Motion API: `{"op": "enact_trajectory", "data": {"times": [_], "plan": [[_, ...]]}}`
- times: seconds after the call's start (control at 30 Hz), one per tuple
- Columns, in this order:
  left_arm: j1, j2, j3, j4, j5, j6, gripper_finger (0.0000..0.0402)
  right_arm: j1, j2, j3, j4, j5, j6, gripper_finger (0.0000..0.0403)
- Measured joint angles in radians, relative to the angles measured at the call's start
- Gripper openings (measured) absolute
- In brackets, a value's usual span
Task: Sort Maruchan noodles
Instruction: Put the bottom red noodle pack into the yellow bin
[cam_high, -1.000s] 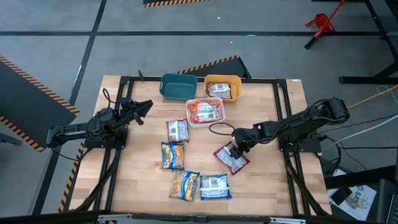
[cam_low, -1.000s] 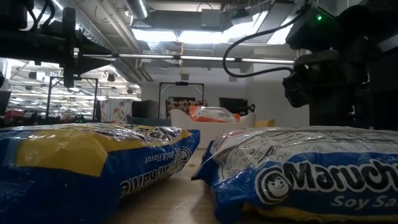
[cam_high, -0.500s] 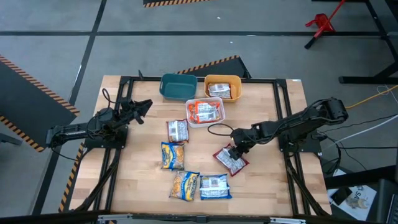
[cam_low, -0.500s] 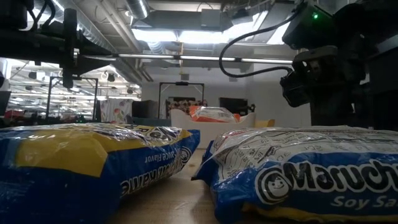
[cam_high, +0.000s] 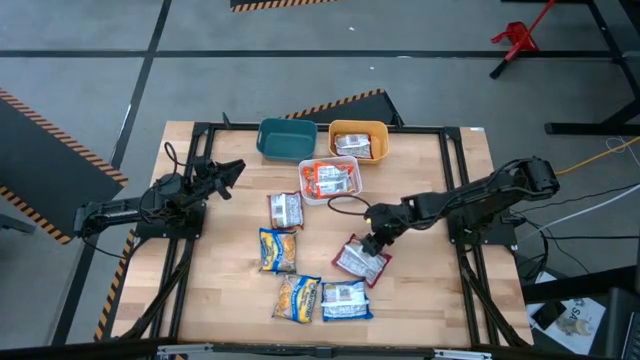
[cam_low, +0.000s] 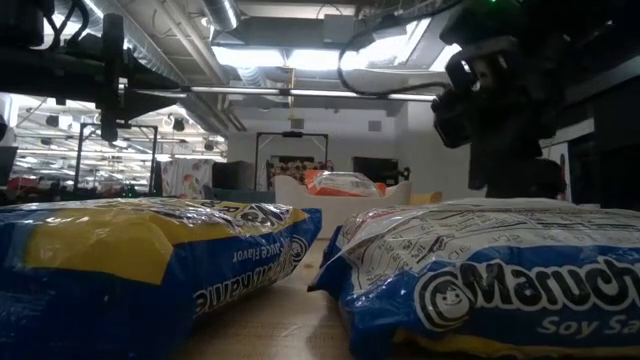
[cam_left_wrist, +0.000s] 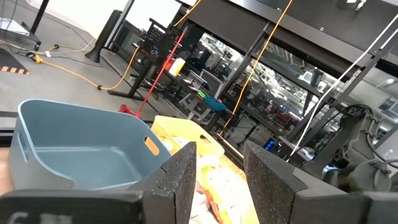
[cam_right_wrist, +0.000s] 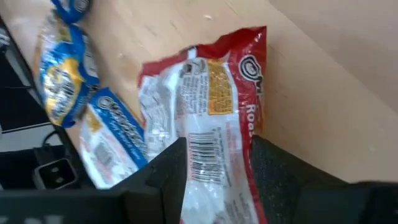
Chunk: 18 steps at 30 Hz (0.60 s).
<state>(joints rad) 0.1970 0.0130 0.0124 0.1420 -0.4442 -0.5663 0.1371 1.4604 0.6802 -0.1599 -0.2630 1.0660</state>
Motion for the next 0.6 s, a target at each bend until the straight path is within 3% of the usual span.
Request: {"op": "enact_trajectory", "data": {"times": [0.17, 0.37, 0.47, 0.6], "plan": [[0.0, 0.0, 0.0, 0.0, 0.0, 0.0, 0.0127, 0.0, -0.001, 0.013, -0.002, 0.001, -0.004, 0.0134], [0.0, 0.0, 0.0, 0.0, 0.0, 0.001, 0.0127, -0.011, -0.001, 0.013, -0.017, -0.027, -0.144, 0.0103], [0.0, 0.0, 0.0, 0.0, 0.0, 0.001, 0.0127, -0.042, -0.002, 0.013, -0.015, -0.05, -0.21, 0.0129], [0.0, 0.0, 0.0, 0.0, 0.0, 0.0, 0.0127, -0.104, -0.003, 0.014, -0.005, -0.075, -0.31, 0.0204]]}}
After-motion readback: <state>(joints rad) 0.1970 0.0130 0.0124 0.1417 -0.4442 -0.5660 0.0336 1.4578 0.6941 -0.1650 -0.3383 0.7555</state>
